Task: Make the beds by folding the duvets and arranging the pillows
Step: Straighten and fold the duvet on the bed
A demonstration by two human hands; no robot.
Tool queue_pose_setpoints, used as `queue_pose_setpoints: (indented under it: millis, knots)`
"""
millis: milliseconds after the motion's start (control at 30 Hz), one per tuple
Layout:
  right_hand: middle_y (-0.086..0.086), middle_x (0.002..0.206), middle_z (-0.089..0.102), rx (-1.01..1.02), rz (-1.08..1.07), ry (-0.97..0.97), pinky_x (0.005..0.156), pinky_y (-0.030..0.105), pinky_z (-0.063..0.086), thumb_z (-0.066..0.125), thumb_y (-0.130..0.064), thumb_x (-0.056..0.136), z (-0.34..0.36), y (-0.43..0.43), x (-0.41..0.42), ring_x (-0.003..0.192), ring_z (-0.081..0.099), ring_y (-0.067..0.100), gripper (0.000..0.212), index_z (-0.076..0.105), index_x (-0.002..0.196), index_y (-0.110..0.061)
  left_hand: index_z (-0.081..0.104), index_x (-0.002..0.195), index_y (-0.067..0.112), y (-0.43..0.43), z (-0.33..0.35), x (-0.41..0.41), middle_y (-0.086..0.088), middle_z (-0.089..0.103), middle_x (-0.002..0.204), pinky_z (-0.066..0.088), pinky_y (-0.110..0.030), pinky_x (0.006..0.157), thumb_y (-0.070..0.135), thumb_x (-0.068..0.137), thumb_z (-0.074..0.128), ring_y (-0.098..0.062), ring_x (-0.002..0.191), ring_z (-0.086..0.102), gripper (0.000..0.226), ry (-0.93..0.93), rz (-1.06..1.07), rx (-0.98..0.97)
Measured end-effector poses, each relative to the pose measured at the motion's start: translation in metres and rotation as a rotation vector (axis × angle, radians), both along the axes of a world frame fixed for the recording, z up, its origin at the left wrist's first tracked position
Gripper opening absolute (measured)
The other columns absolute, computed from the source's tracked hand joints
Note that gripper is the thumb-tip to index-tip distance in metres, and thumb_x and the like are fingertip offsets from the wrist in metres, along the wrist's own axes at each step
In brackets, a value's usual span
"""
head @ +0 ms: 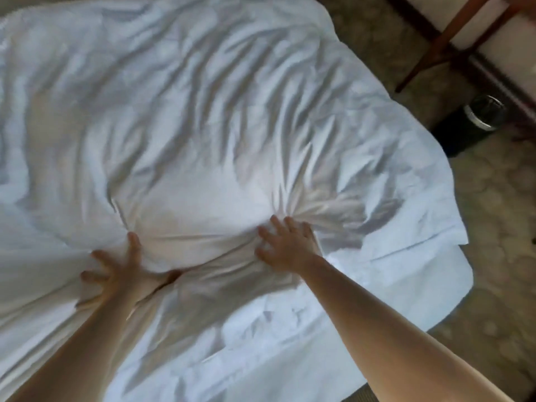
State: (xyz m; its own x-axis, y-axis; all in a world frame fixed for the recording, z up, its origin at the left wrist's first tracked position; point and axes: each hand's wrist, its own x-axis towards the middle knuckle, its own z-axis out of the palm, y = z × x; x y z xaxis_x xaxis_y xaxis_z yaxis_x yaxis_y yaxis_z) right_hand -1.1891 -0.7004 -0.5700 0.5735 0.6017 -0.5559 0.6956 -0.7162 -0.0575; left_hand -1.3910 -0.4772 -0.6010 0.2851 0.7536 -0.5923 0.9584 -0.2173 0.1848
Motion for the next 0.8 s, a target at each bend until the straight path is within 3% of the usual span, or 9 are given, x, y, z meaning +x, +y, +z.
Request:
queue_pose_setpoints:
  millis: [67, 133, 200, 233, 300, 400, 533, 667, 800]
  knots:
    - [0.004, 0.153, 0.025, 0.067, 0.114, 0.073, 0.110, 0.051, 0.022, 0.034, -0.051, 0.091, 0.002, -0.003, 0.017, 0.139, 0.024, 0.028, 0.049, 0.038, 0.137, -0.035, -0.014, 0.138, 0.058, 0.001, -0.001, 0.006, -0.010, -0.028, 0.153, -0.001, -0.072, 0.105, 0.091, 0.022, 0.062, -0.045, 0.140, -0.014, 0.143, 0.018, -0.010, 0.009]
    - [0.009, 0.127, 0.057, 0.252, 0.310, 0.097, 0.097, 0.043, 0.045, 0.036, -0.036, 0.088, 0.012, -0.018, 0.038, 0.119, 0.053, 0.028, 0.042, 0.063, 0.115, -0.019, -0.010, 0.142, 0.052, -0.002, -0.001, 0.019, -0.012, -0.026, 0.154, -0.002, -0.068, 0.109, 0.067, 0.036, 0.081, -0.046, 0.140, -0.013, 0.141, 0.040, 0.111, 0.017]
    - [0.006, 0.102, 0.071, 0.441, 0.328, 0.031, 0.087, 0.034, 0.051, 0.047, -0.019, 0.080, 0.017, -0.052, 0.071, 0.099, 0.066, 0.026, 0.030, 0.072, 0.093, -0.012, -0.001, 0.146, 0.040, -0.008, 0.004, 0.041, -0.019, -0.010, 0.155, 0.008, -0.067, 0.109, 0.038, 0.066, 0.082, -0.050, 0.139, 0.003, 0.116, 0.061, 0.309, 0.047]
    - [0.005, 0.104, 0.071, 0.476, 0.326, -0.032, 0.092, 0.033, 0.047, 0.050, -0.016, 0.079, 0.018, -0.074, 0.085, 0.101, 0.065, 0.025, 0.028, 0.073, 0.095, -0.013, 0.004, 0.148, 0.029, -0.016, 0.002, 0.054, -0.025, 0.002, 0.154, 0.014, -0.067, 0.109, 0.028, 0.079, 0.073, -0.051, 0.137, 0.013, 0.098, 0.051, 0.361, 0.088]
    - [0.004, 0.123, 0.063, 0.505, 0.330, -0.146, 0.103, 0.035, 0.035, 0.046, -0.020, 0.090, 0.019, -0.120, 0.107, 0.117, 0.054, 0.024, 0.031, 0.068, 0.111, -0.015, 0.015, 0.148, 0.005, -0.050, 0.004, 0.087, -0.030, 0.017, 0.150, 0.021, -0.062, 0.109, 0.016, 0.088, 0.056, -0.049, 0.135, 0.022, 0.074, -0.029, 0.394, 0.170]
    - [0.005, 0.142, 0.048, 0.474, 0.276, -0.247, 0.112, 0.040, 0.021, 0.021, -0.032, 0.102, 0.013, -0.187, 0.135, 0.132, 0.039, 0.024, 0.043, 0.049, 0.134, -0.020, 0.015, 0.145, -0.009, -0.153, 0.016, 0.132, -0.031, 0.018, 0.151, 0.018, -0.059, 0.109, 0.018, 0.088, 0.043, -0.044, 0.140, 0.020, 0.069, -0.201, 0.373, 0.258]
    - [0.008, 0.151, 0.031, 0.339, 0.095, -0.229, 0.113, 0.044, 0.013, 0.008, -0.045, 0.100, -0.001, -0.255, 0.177, 0.139, 0.024, 0.027, 0.053, 0.026, 0.146, -0.023, 0.030, 0.144, -0.001, -0.288, 0.025, 0.176, -0.025, 0.027, 0.150, 0.019, -0.061, 0.108, 0.031, 0.087, 0.019, -0.038, 0.140, 0.026, 0.067, -0.309, 0.294, 0.179]
    - [0.005, 0.155, 0.016, 0.295, 0.035, -0.166, 0.111, 0.049, 0.010, 0.011, -0.062, 0.094, -0.018, -0.290, 0.210, 0.142, 0.013, 0.027, 0.066, 0.023, 0.147, -0.024, 0.025, 0.149, 0.015, -0.349, 0.021, 0.194, -0.012, 0.019, 0.156, 0.011, -0.065, 0.107, 0.039, 0.095, 0.023, -0.030, 0.144, 0.017, 0.059, -0.272, 0.330, 0.315]
    - [0.005, 0.159, -0.010, 0.272, -0.032, -0.070, 0.114, 0.054, -0.002, 0.030, -0.073, 0.085, -0.013, -0.309, 0.240, 0.146, -0.008, 0.030, 0.082, 0.002, 0.150, -0.033, 0.014, 0.151, 0.017, -0.375, 0.018, 0.213, -0.021, 0.004, 0.156, 0.004, -0.060, 0.112, 0.053, 0.092, 0.040, -0.042, 0.143, 0.005, 0.074, -0.162, 0.840, 0.210]
